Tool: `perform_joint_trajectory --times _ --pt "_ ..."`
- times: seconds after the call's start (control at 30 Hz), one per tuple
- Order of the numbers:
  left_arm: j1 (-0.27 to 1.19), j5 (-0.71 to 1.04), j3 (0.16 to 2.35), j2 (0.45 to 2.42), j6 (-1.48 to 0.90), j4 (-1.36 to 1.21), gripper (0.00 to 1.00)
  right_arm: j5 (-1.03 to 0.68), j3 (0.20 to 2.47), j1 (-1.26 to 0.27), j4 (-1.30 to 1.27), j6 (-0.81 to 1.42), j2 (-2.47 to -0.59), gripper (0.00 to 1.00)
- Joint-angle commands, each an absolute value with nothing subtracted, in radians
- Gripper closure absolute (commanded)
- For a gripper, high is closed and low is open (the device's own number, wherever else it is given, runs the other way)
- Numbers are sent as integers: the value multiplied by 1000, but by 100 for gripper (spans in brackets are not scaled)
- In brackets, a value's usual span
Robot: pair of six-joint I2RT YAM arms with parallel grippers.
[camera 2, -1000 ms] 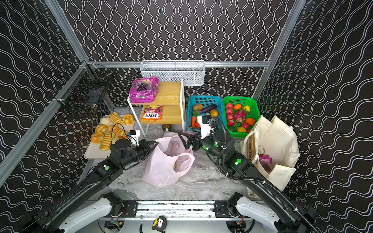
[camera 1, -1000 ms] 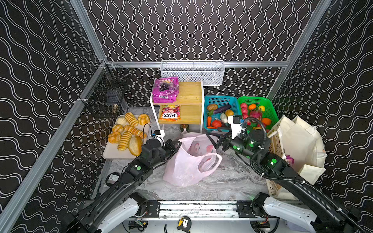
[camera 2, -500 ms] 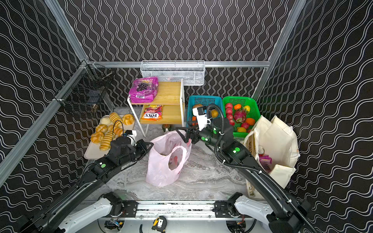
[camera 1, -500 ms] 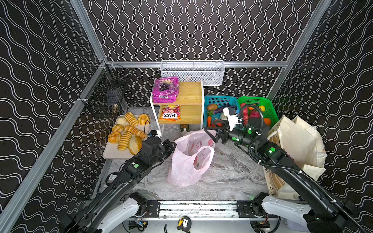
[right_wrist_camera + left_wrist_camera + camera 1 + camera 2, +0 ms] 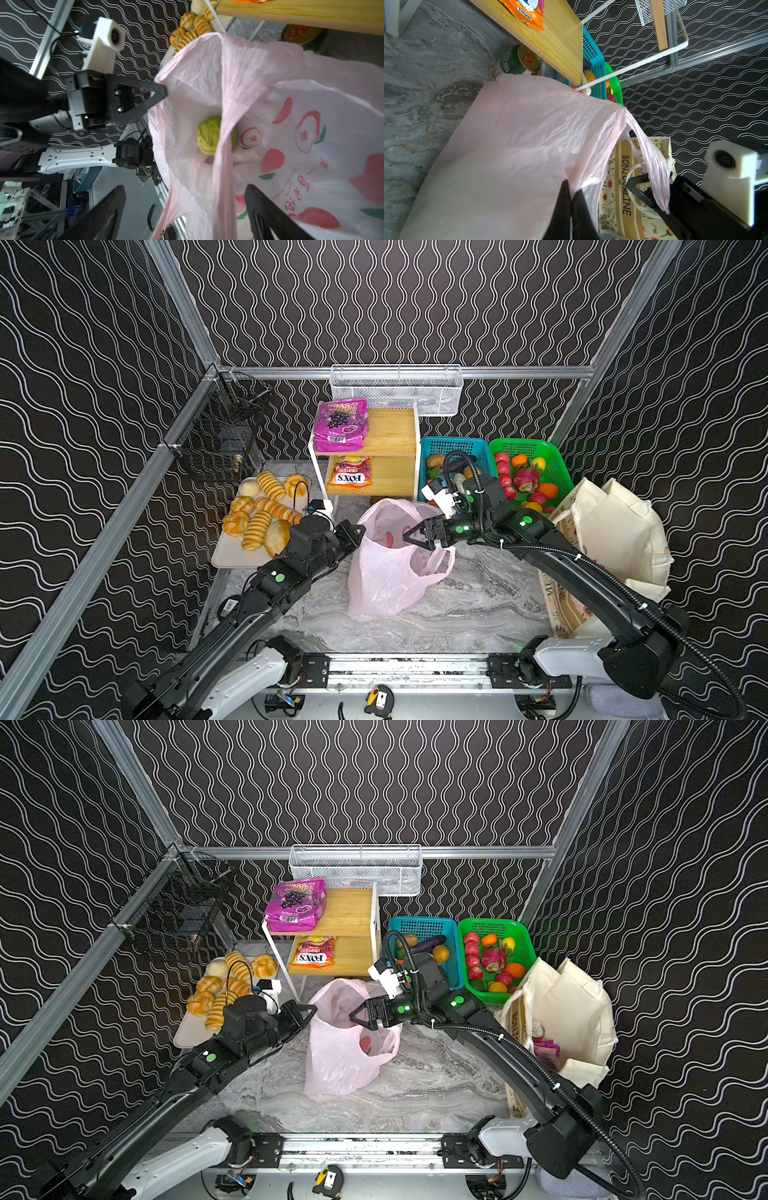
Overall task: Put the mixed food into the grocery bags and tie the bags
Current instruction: 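Raise the right gripper out of the bag while the left gripper lifts the handle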
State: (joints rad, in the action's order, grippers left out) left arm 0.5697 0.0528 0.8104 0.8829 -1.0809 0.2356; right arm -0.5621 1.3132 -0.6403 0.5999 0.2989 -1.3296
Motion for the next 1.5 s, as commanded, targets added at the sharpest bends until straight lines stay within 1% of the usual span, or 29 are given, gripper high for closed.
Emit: perform_joint_trajectory --times 0.0,0.07,0.1,0.17,0.2,0.23,0.3,0.37,0.43,0.57,0.63,0.67,0.77,0.8,0.87,0.97,1.03,1.07,1.1,1.13,1.2,1.23,1.27,1.33,1.37,1.47 --pt "569 43 800 867 -1084 195 100 -683 1351 -649 710 233 -1349 8" --pt "568 31 799 861 -1089 208 100 -833 1342 -667 698 204 -1341 6" --pt "568 27 799 858 -1088 213 100 -875 1327 -674 673 205 -1326 5" --pt "567 13 806 852 -1083 235 100 -899 1297 -675 640 217 -1301 4" --pt "565 7 809 848 -1079 243 100 -869 1290 -675 644 213 -1288 4" --pt "563 2 813 845 -1075 249 100 -802 1295 -675 656 207 -1279 3" --pt "562 -1 820 837 -1066 267 100 -610 1295 -674 672 230 -1266 1" --pt "562 -2 821 832 -1062 278 100 -465 1325 -673 708 225 -1267 0" --pt "560 1 818 825 -1061 290 100 -396 1338 -670 701 216 -1243 0" --pt "560 -2 799 801 -1069 315 100 -365 1242 -668 496 265 -1126 0" --pt "560 -8 793 788 -1072 322 100 -420 1241 -654 472 292 -1105 0" --pt "561 -10 793 783 -1072 325 100 -473 1257 -634 484 319 -1111 0" --pt "560 -24 800 773 -1061 348 100 -708 1299 -539 541 395 -1159 0" --pt "559 -29 803 772 -1056 355 100 -806 1303 -505 562 407 -1177 0" --pt "558 -34 810 771 -1044 363 100 -946 1304 -457 607 406 -1203 0" --pt "559 -32 818 775 -1014 369 100 -1023 1303 -444 655 361 -1212 0" --pt "558 -12 825 783 -962 360 100 -1007 1304 -445 634 358 -1205 0" --pt "558 14 833 792 -919 351 100 -1000 1292 -444 603 367 -1199 2" --pt "558 51 845 803 -870 338 98 -992 1284 -443 576 375 -1194 5" --pt "558 86 859 819 -827 330 88 -984 1278 -443 549 381 -1193 7" --pt "558 177 915 855 -706 334 59 -969 1258 -444 479 405 -1185 7" --pt "559 198 950 874 -657 360 44 -959 1251 -445 455 412 -1182 7" --pt "558 191 997 889 -599 407 33 -951 1246 -444 432 413 -1180 7" --pt "558 201 1057 899 -489 453 22 -947 1239 -443 395 415 -1183 6" --pt "559 213 1080 897 -431 456 19 -944 1238 -444 378 421 -1188 6" --pt "558 298 1138 907 -278 439 15 -947 1257 -445 368 429 -1220 6"
